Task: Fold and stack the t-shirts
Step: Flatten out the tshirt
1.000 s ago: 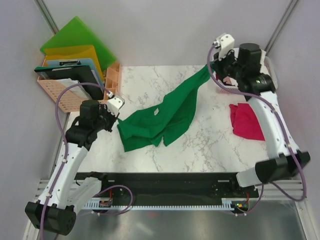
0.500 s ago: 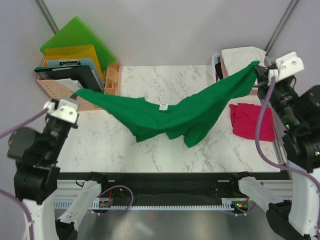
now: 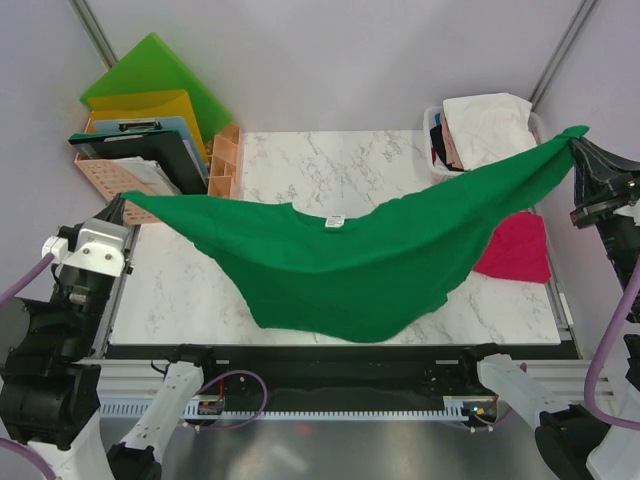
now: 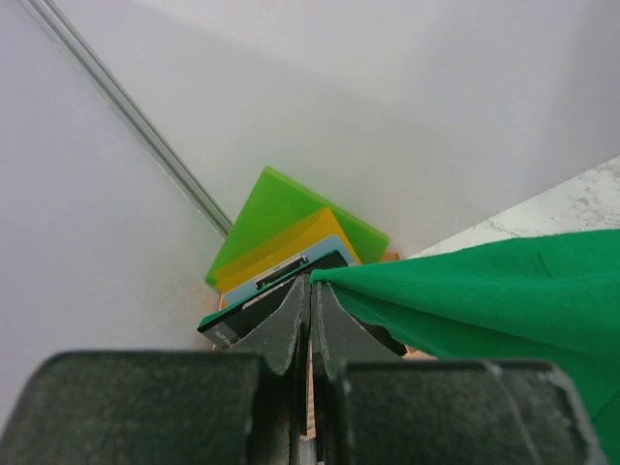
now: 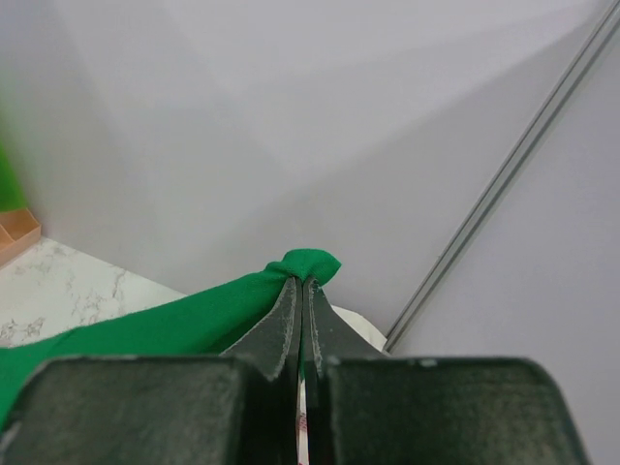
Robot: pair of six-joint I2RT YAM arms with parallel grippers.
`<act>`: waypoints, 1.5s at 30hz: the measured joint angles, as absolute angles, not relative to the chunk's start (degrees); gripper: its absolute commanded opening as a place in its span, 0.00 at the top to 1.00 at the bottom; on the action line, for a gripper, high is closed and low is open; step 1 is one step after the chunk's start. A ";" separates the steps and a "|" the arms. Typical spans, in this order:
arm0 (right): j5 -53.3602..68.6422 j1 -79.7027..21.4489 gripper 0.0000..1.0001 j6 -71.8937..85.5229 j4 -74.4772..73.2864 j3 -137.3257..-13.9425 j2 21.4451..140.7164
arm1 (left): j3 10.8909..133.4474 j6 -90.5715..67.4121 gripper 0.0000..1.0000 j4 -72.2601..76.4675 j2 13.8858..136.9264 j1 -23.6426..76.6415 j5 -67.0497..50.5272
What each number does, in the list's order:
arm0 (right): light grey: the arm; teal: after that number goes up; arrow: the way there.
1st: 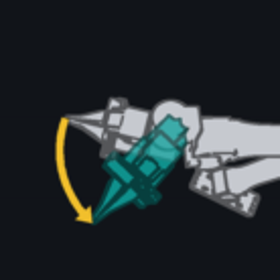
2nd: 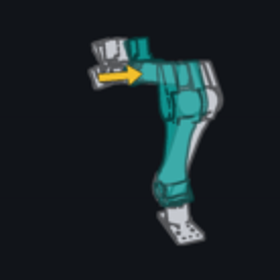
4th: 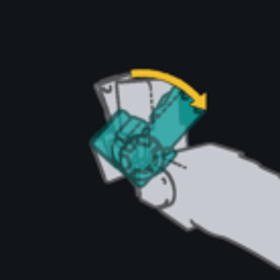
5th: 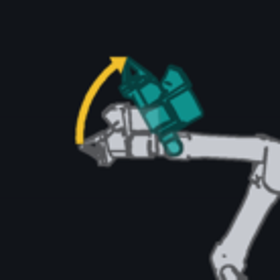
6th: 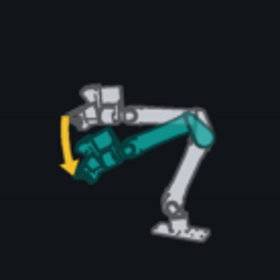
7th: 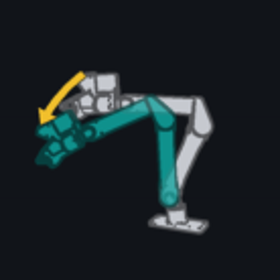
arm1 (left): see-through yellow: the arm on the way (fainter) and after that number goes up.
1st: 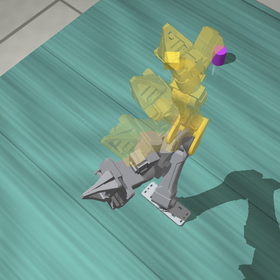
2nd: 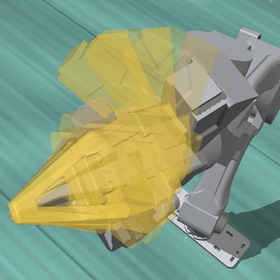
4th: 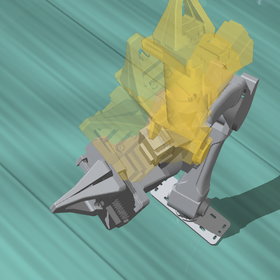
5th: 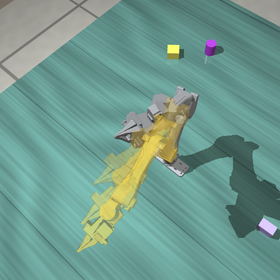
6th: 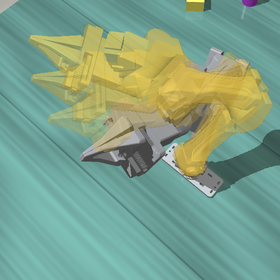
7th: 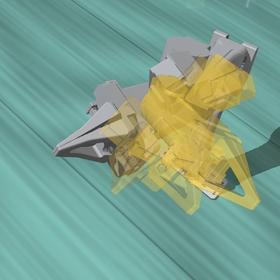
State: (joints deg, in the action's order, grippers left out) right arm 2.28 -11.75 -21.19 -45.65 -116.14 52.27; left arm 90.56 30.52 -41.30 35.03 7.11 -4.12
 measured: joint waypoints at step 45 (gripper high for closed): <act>-4.93 -5.63 1.00 -23.49 -22.31 -105.06 111.92 | 75.83 31.22 0.98 -21.04 86.26 6.44 -7.60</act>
State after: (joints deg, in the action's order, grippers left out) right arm -4.93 -5.63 -23.49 -22.31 -105.06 111.92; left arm 75.83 31.22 -21.04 86.26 6.44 -7.60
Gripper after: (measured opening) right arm 0.007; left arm 0.027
